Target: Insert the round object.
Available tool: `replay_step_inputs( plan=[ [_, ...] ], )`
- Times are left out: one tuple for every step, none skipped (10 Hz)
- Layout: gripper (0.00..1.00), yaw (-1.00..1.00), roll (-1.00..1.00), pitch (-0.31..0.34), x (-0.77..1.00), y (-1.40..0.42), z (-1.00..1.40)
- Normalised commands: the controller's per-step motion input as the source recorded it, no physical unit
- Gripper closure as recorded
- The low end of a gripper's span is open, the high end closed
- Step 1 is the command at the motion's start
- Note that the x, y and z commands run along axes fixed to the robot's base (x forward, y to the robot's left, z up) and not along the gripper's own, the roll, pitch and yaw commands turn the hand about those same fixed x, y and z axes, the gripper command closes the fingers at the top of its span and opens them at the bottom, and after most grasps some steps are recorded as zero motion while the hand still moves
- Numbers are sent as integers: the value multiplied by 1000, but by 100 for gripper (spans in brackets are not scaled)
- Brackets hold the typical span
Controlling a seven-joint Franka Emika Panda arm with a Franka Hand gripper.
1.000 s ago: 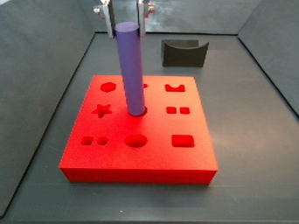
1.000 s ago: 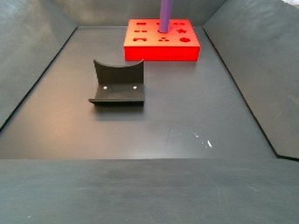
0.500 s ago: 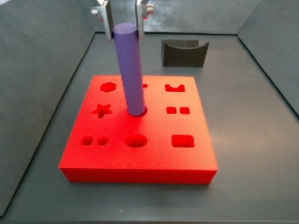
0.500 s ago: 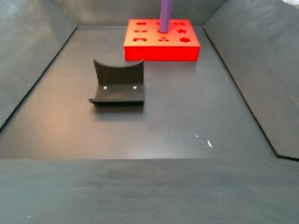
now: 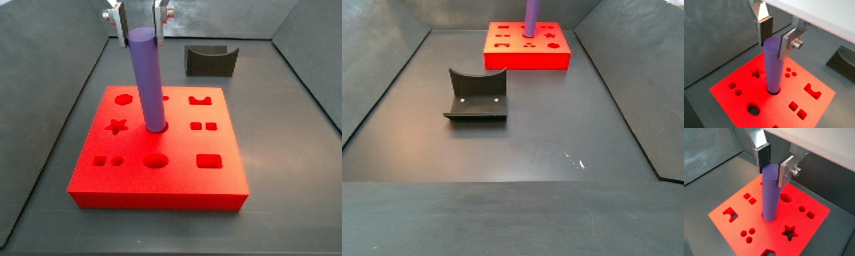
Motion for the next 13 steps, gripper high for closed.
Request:
replay_step_inputs(
  plan=[
    [100,0,0,0,163,0,-103],
    [100,0,0,0,103,3,-46],
    [100,0,0,0,43,0,-40],
    [100,0,0,0,0,0,-51],
    [100,0,30,0,0,3,-114],
    [100,-17,60,0,94,40,-220],
    [100,-106,54,0,229,14,-446],
    [100,-114,13,-24,146,0,-623],
    [100,-126,0,-47,100,0,-717],
    [100,-111,37,-44,97,0,-754],
    [100,-111,41,-23,106,0,-757],
    [100,-154,19,0,166,14,-811],
    [100,-131,31,0,100,17,-697]
  ],
)
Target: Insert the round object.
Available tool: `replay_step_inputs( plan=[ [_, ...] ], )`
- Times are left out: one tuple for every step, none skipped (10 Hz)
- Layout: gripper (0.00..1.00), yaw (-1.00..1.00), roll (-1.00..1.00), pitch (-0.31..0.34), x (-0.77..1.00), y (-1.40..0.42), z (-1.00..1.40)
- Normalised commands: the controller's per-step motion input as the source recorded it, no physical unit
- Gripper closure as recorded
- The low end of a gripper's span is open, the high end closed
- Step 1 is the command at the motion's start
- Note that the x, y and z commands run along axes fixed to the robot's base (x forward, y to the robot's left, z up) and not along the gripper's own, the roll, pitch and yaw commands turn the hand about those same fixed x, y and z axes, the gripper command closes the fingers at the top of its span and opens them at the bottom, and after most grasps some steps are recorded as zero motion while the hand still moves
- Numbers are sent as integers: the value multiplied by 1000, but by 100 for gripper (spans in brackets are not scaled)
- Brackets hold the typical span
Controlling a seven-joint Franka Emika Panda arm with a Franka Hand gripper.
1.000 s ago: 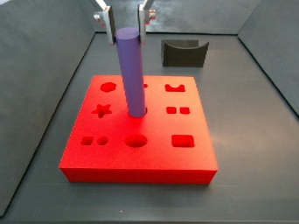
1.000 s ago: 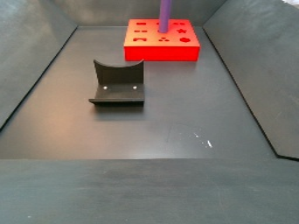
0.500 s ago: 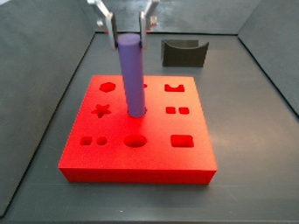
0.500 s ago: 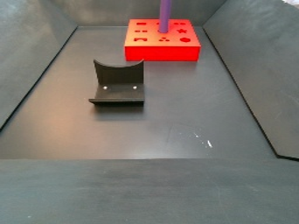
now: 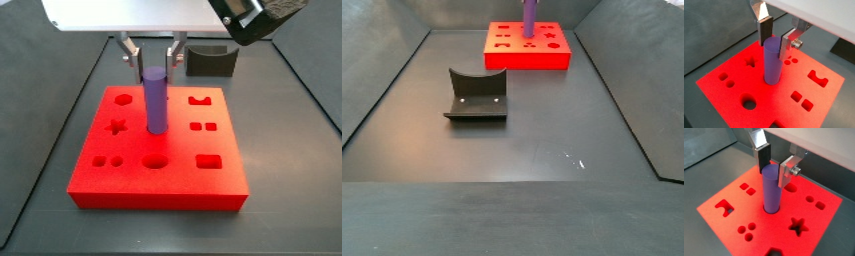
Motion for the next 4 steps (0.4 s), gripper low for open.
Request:
replay_step_inputs(
  plan=[
    [100,-109,0,0,100,43,-417],
    [100,0,-40,0,0,20,0],
    [100,0,4,0,0,0,0],
    [100,0,0,0,0,0,0]
  ],
)
